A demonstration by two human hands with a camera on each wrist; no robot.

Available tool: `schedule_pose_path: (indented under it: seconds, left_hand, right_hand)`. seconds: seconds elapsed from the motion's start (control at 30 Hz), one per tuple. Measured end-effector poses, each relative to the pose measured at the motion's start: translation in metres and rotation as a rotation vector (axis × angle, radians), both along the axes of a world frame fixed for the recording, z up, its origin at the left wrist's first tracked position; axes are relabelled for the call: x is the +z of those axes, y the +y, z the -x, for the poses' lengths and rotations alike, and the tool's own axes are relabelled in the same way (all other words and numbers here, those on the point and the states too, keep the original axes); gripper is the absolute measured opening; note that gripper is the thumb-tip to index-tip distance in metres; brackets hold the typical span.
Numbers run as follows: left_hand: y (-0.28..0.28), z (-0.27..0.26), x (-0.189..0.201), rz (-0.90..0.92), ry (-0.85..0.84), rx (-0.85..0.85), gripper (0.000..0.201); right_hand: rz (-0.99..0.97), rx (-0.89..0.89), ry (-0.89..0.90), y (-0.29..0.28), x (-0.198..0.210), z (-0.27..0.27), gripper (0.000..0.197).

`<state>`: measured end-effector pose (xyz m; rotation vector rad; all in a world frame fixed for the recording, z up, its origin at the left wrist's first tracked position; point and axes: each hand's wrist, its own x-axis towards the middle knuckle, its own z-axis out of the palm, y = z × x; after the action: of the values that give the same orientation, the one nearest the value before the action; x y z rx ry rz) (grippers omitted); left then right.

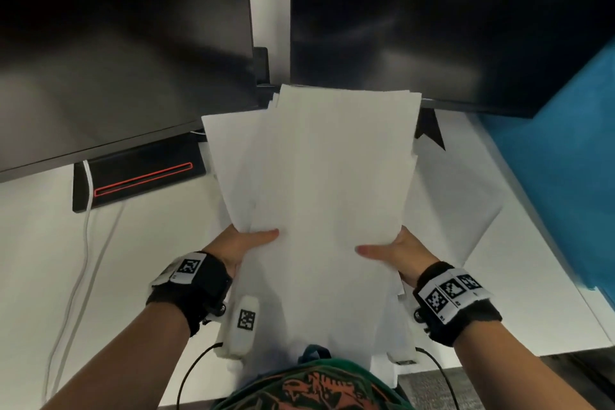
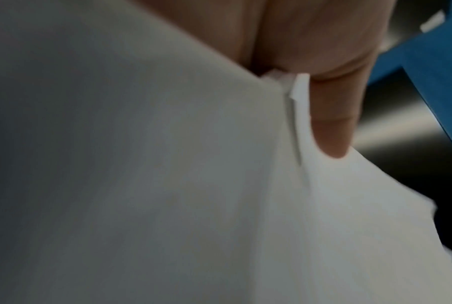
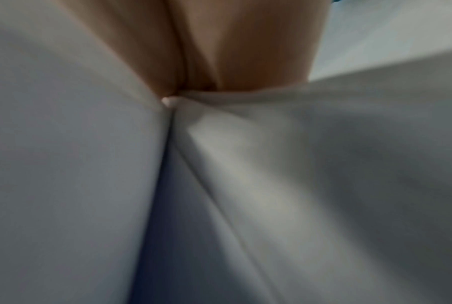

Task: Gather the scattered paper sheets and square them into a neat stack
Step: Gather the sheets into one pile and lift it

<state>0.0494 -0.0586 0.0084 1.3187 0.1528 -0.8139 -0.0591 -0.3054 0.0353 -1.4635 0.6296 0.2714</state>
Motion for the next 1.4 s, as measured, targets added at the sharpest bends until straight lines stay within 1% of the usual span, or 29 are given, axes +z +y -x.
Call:
schedule_pose_path:
  seconds: [0.03, 0.07, 0.1, 0.13, 0.17, 0.2, 0.27, 0.3, 0.33, 0.4, 0.43, 0.47, 0.5, 0.57, 0.67, 0.77, 0.87, 0.93, 0.97, 1.03, 1.07, 1.13, 1.17, 1.27, 1.3, 1.33, 1.37, 1.4]
  left_hand:
    - [0.000, 0.002, -0.002, -0.057, -0.025, -0.007, 0.058]
    - [0.001, 0.003, -0.004, -0.119, -0.053, 0.014, 0.052]
    - [0.003, 0.004, -0.006, -0.161, -0.066, 0.042, 0.046]
    - [0.006, 0.004, -0.012, -0.188, -0.074, 0.069, 0.044]
    - [0.011, 0.004, -0.016, -0.206, -0.075, 0.096, 0.041]
    - [0.014, 0.004, -0.019, -0.235, -0.082, 0.129, 0.032]
    - [0.023, 0.005, -0.025, -0.247, -0.067, 0.195, 0.012]
    - [0.028, 0.006, -0.028, -0.249, -0.045, 0.224, 0.009]
    - [0.035, 0.006, -0.032, -0.263, -0.017, 0.239, 0.011]
    - [0.048, 0.002, -0.044, -0.291, 0.029, 0.272, 0.033]
    - [0.053, 0.001, -0.047, -0.303, 0.051, 0.279, 0.045]
    - [0.056, -0.001, -0.052, -0.324, 0.073, 0.274, 0.051]
    - [0.057, -0.002, -0.054, -0.336, 0.084, 0.268, 0.050]
    - [0.054, -0.002, -0.053, -0.325, 0.085, 0.250, 0.039]
    - [0.048, -0.001, -0.048, -0.293, 0.079, 0.219, 0.018]
    - [0.046, -0.001, -0.048, -0.286, 0.062, 0.221, 0.012]
    - [0.047, 0.000, -0.049, -0.287, 0.051, 0.244, 0.016]
    - [0.048, 0.001, -0.050, -0.282, 0.040, 0.259, 0.016]
    - [0.047, 0.001, -0.052, -0.281, 0.040, 0.266, 0.016]
    - [0.047, 0.001, -0.054, -0.286, 0.035, 0.280, 0.022]
    - [0.047, 0.001, -0.054, -0.281, 0.041, 0.281, 0.033]
    - [0.047, 0.000, -0.056, -0.280, 0.053, 0.264, 0.063]
    - [0.048, 0.000, -0.057, -0.275, 0.055, 0.257, 0.072]
    - [0.049, -0.002, -0.060, -0.250, 0.049, 0.253, 0.078]
    - [0.049, -0.003, -0.061, -0.248, 0.049, 0.258, 0.084]
    - [0.048, -0.002, -0.059, -0.234, 0.050, 0.261, 0.085]
    - [0.046, -0.002, -0.057, -0.227, 0.051, 0.267, 0.076]
    - [0.045, -0.001, -0.056, -0.223, 0.046, 0.268, 0.058]
  right_hand:
    - [0.028, 0.015, -0.001, 0.003, 0.000, -0.002, 0.034]
    - [0.050, 0.021, -0.007, 0.006, 0.000, -0.003, 0.034]
    - [0.055, 0.008, -0.011, 0.009, -0.001, -0.005, 0.033]
    - [0.055, -0.038, -0.024, 0.011, 0.000, -0.006, 0.027]
    - [0.065, -0.102, -0.040, 0.011, -0.001, -0.006, 0.019]
    - [0.099, -0.198, -0.059, 0.010, -0.001, -0.006, 0.016]
    - [0.259, -0.410, -0.057, -0.004, -0.012, -0.003, 0.028]
    - [0.371, -0.502, -0.018, -0.013, -0.018, 0.001, 0.036]
    - [0.488, -0.579, 0.051, -0.023, -0.023, 0.005, 0.044]
    - [0.637, -0.681, 0.254, -0.041, -0.028, 0.016, 0.060]
    - [0.664, -0.719, 0.344, -0.048, -0.027, 0.020, 0.067]
    - [0.676, -0.747, 0.408, -0.053, -0.028, 0.023, 0.073]
    - [0.684, -0.757, 0.446, -0.057, -0.027, 0.024, 0.078]
    - [0.716, -0.730, 0.476, -0.060, -0.031, 0.022, 0.086]
    - [0.760, -0.655, 0.473, -0.060, -0.036, 0.016, 0.090]
    - [0.782, -0.631, 0.448, -0.061, -0.036, 0.011, 0.086]
    - [0.708, -0.718, 0.303, -0.067, -0.034, 0.012, 0.084]
    - [0.720, -0.744, 0.237, -0.071, -0.029, 0.013, 0.083]
    - [0.734, -0.728, 0.219, -0.072, -0.026, 0.014, 0.082]
    - [0.716, -0.674, 0.209, -0.075, -0.022, 0.013, 0.079]
    - [0.687, -0.648, 0.211, -0.075, -0.021, 0.012, 0.078]
    - [0.639, -0.570, 0.206, -0.075, -0.024, 0.009, 0.074]
    - [0.611, -0.507, 0.206, -0.072, -0.026, 0.007, 0.071]
    - [0.505, -0.275, 0.205, -0.058, -0.031, 0.002, 0.062]
    - [0.490, -0.240, 0.200, -0.053, -0.033, 0.000, 0.060]
    - [0.513, -0.260, 0.194, -0.049, -0.034, -0.003, 0.059]
    - [0.598, -0.326, 0.203, -0.047, -0.036, -0.005, 0.060]
    - [0.708, -0.418, 0.237, -0.049, -0.036, -0.007, 0.062]
